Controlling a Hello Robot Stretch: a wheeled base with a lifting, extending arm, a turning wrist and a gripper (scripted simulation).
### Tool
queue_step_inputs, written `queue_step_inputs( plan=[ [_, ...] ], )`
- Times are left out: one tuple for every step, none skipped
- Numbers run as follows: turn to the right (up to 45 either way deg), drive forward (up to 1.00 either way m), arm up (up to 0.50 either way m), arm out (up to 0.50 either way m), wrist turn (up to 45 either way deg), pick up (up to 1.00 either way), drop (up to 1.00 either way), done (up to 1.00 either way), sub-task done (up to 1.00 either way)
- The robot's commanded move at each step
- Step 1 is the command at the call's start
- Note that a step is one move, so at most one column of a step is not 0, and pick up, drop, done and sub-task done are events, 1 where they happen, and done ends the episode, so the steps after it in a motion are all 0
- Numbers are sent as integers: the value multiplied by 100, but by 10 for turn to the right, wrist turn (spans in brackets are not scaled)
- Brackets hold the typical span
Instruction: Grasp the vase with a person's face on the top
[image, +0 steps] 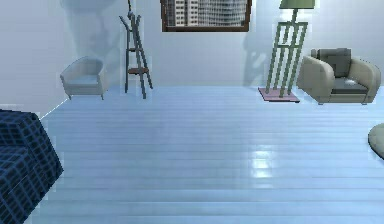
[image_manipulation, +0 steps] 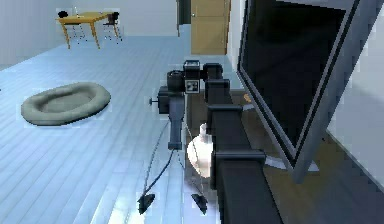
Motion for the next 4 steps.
queue_step_inputs(
  plan=[
    [0,0,0,0,450,0,0,0,0],
    [0,0,0,0,450,0,0,0,0],
    [0,0,0,0,450,0,0,0,0],
    [0,0,0,0,450,0,0,0,0]
  ],
)
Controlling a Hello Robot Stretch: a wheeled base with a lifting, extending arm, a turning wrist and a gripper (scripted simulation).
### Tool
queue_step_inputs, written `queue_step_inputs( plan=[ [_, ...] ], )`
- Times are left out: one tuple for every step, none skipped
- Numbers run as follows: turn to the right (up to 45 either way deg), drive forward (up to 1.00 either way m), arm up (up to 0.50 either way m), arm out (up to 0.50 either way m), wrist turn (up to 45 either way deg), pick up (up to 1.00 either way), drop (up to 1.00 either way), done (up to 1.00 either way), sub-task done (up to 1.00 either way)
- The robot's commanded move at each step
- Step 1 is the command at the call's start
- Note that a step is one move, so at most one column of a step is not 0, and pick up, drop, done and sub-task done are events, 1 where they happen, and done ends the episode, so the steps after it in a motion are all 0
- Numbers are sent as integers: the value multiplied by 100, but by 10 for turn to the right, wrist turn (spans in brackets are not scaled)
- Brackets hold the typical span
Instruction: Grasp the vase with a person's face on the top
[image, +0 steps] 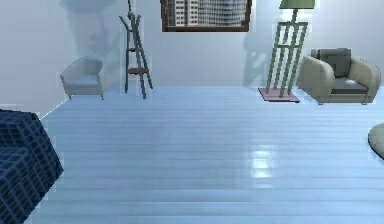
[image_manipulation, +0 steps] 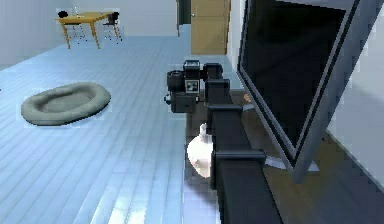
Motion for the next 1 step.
queue_step_inputs(
  plan=[
    [0,0,0,0,270,0,0,0,0]
  ],
)
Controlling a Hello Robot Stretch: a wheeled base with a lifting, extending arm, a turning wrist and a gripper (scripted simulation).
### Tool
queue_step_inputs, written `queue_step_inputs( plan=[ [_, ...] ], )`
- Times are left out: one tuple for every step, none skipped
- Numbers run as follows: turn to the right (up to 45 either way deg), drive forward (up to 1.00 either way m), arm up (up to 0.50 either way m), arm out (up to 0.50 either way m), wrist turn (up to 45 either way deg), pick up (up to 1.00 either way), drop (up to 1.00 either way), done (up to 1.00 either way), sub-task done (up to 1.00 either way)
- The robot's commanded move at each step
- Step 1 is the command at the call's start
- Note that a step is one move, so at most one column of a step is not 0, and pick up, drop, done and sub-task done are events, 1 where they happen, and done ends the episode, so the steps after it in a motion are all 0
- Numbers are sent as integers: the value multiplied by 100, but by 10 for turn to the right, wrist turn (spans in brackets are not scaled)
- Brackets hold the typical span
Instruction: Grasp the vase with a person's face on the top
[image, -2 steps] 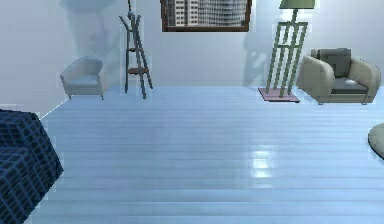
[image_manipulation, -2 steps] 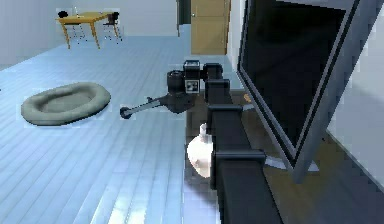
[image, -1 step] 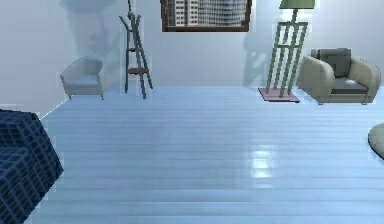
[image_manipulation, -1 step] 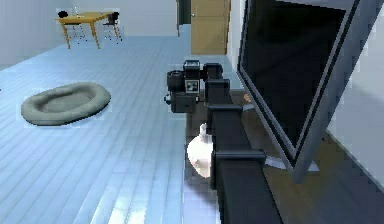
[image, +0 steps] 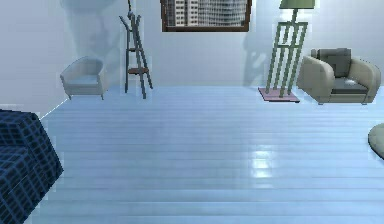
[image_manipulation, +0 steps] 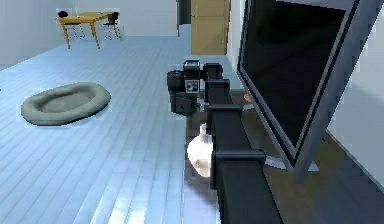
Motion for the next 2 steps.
queue_step_inputs(
  plan=[
    [0,0,-30,0,0,0,0,0,0],
    [0,0,0,0,0,100,0,0,0]
  ],
)
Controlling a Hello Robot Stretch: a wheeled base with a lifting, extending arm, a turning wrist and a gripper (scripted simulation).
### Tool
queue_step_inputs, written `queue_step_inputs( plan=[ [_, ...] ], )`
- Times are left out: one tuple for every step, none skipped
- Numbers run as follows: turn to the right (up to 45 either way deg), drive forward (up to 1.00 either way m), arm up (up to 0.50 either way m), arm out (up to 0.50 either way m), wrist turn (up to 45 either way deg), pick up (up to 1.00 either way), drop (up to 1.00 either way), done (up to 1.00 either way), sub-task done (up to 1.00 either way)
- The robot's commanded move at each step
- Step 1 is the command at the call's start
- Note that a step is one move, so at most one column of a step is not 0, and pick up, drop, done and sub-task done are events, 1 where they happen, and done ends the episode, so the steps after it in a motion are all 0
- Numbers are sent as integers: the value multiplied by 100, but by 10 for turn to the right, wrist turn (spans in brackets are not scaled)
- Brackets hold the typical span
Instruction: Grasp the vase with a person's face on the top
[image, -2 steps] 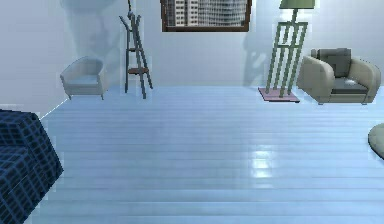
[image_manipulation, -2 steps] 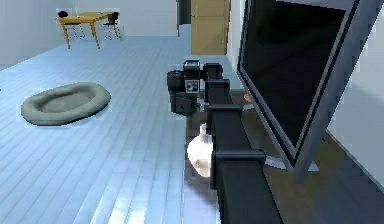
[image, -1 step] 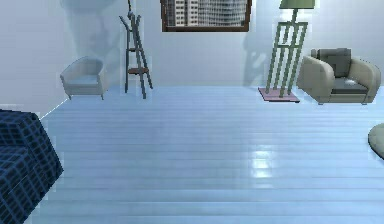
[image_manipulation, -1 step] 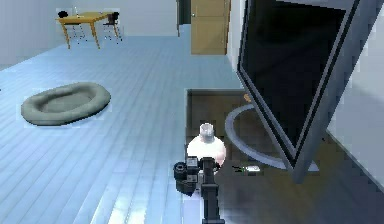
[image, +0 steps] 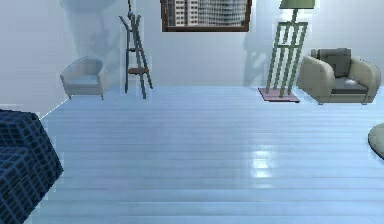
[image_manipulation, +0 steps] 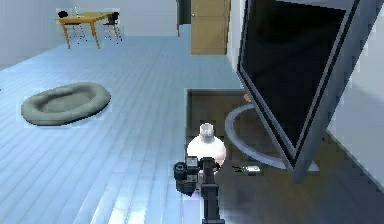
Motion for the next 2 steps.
queue_step_inputs(
  plan=[
    [0,0,10,0,0,0,0,0,0],
    [0,0,0,0,0,0,0,100,0]
  ],
)
